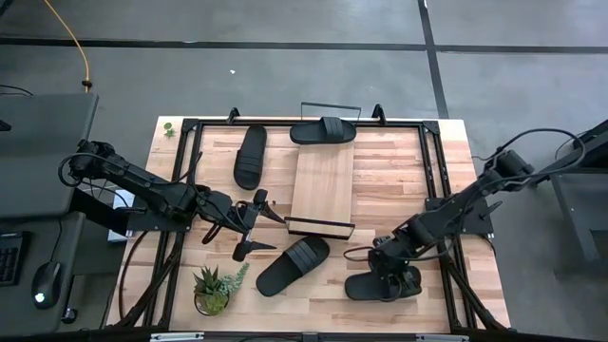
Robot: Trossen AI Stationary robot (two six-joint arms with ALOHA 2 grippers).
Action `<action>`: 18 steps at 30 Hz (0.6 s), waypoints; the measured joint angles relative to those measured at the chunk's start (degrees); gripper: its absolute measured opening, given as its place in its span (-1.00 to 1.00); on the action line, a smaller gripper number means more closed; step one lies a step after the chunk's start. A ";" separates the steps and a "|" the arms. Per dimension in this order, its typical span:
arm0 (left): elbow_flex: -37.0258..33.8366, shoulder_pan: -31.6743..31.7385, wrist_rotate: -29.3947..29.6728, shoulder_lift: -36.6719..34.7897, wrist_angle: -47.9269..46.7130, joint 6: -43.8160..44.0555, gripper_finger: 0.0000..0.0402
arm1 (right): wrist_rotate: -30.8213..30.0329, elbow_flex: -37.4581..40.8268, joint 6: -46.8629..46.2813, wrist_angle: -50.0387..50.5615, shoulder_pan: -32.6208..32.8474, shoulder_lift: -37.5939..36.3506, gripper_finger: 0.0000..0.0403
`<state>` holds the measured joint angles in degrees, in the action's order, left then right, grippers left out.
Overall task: Pick and place slides into the shelf
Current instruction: Put the bottom right black slide on the shelf
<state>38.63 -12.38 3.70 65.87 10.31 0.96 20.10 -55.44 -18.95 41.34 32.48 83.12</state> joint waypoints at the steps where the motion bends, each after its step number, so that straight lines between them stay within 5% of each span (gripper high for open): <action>1: 0.00 -0.01 0.00 0.01 -0.01 -0.35 0.63 | 0.02 0.00 1.18 -0.02 -0.35 0.28 -0.30; 18: 0.00 -0.02 0.02 0.00 -0.27 -0.68 0.63 | 4.08 0.00 8.05 -0.20 -1.61 6.84 -0.30</action>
<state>38.63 -12.40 3.72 65.87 10.04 0.27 24.18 -55.44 -10.90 41.14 30.87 89.95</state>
